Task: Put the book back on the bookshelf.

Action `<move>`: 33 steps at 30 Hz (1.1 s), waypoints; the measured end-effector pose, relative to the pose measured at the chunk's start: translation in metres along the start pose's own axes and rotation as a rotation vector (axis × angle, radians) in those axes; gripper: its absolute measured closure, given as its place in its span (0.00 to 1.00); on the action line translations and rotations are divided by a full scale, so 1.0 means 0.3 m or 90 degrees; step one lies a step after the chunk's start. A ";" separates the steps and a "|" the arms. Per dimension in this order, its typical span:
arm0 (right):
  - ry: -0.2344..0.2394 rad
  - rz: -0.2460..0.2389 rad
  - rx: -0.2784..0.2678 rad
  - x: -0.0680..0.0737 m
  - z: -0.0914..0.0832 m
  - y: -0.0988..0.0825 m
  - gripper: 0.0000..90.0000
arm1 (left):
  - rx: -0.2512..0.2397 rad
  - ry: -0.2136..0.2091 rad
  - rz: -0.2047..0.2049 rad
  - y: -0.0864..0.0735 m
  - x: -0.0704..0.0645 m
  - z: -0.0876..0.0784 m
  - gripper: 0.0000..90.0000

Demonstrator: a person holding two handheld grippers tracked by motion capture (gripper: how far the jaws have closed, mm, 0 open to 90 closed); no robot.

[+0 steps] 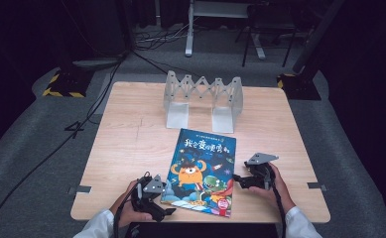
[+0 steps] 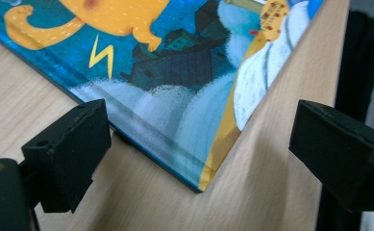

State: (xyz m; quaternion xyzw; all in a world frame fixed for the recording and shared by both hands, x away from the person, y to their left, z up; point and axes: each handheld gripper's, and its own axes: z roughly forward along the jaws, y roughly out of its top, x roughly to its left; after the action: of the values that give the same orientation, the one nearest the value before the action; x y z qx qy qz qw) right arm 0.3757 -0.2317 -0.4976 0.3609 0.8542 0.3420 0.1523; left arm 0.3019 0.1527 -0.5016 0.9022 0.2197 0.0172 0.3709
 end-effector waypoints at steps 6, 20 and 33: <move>-0.036 0.015 -0.003 -0.049 0.031 0.035 0.32 | 0.001 -0.009 0.004 0.015 -0.011 0.011 0.14; 0.050 -0.032 0.041 0.039 -0.110 -0.048 0.28 | -0.010 0.053 0.006 -0.030 0.005 -0.023 0.19; 0.087 -0.074 0.163 0.182 -0.186 -0.069 0.40 | -0.004 0.085 0.012 -0.027 0.010 -0.014 0.13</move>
State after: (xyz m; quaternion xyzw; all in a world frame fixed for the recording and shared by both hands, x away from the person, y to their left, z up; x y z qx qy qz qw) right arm 0.2990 -0.2295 -0.4725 0.3030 0.9187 0.2448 0.0657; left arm 0.3007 0.1619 -0.5046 0.8997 0.2356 0.0818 0.3582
